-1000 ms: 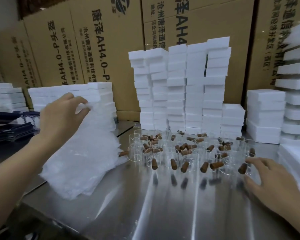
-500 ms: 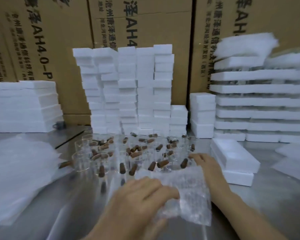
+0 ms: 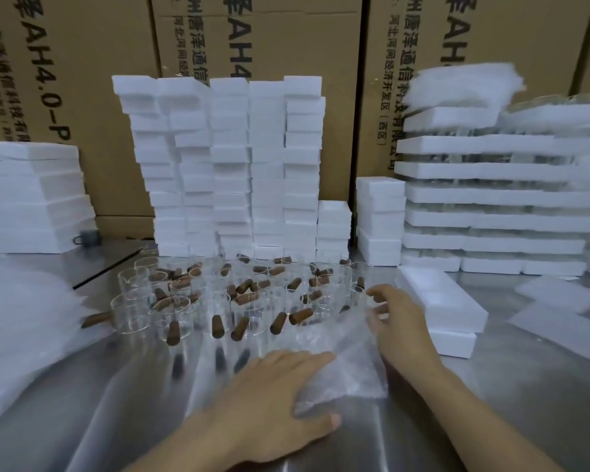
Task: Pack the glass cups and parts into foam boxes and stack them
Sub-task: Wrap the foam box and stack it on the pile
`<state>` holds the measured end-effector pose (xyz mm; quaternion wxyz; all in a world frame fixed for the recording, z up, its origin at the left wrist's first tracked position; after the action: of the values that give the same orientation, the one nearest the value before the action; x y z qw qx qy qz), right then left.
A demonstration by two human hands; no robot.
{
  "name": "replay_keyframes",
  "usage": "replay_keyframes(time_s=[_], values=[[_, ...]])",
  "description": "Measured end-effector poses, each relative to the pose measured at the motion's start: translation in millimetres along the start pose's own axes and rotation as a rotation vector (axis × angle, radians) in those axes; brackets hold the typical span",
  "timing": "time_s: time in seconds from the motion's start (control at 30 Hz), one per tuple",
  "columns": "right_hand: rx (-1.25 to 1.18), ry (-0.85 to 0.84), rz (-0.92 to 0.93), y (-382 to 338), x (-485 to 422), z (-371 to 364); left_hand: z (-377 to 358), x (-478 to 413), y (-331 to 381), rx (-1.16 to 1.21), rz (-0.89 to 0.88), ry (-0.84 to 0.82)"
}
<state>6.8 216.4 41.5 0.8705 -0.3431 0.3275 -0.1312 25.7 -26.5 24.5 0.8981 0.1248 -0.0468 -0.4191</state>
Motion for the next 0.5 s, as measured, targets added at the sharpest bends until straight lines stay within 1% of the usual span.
replay_keyframes(time_s=[0.03,0.1,0.13,0.17,0.23,0.33,0.4,0.43,0.5], values=[[-0.035,0.044,-0.018,-2,0,4,1,-2,-3,-0.026,0.03,0.012],[-0.176,0.029,-0.093,-5,2,7,11,-7,-4,-0.055,0.048,0.082],[-0.226,-0.026,-0.127,-5,4,3,17,-10,-3,-0.054,0.047,0.135],[-0.225,-0.104,-0.149,-6,7,0,22,-15,-1,-0.046,0.041,0.186],[-0.159,-0.263,-0.187,-8,12,-6,25,-25,-2,-0.015,0.045,0.226],[-0.107,-0.477,-0.243,-5,17,-13,11,-32,-4,0.038,0.05,0.161],[-0.111,-0.566,-0.259,-1,18,-13,0,-31,-6,0.071,0.036,0.132],[-0.133,-0.582,-0.267,0,18,-12,-5,-30,-9,0.082,0.035,0.109],[-0.143,-0.542,-0.279,4,14,-8,-13,-29,-15,0.071,0.041,0.065]])
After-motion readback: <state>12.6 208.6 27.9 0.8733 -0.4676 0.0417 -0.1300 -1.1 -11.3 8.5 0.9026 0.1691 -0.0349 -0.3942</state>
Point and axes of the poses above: each hand's wrist, its own x-axis away from the middle knuckle, its own z-axis out of the back of the hand, y = z × x, the point moved 7 cm from there along -x, towards the middle knuckle, and after that the axes turned 3 degrees about y, right-handed, at the moved point
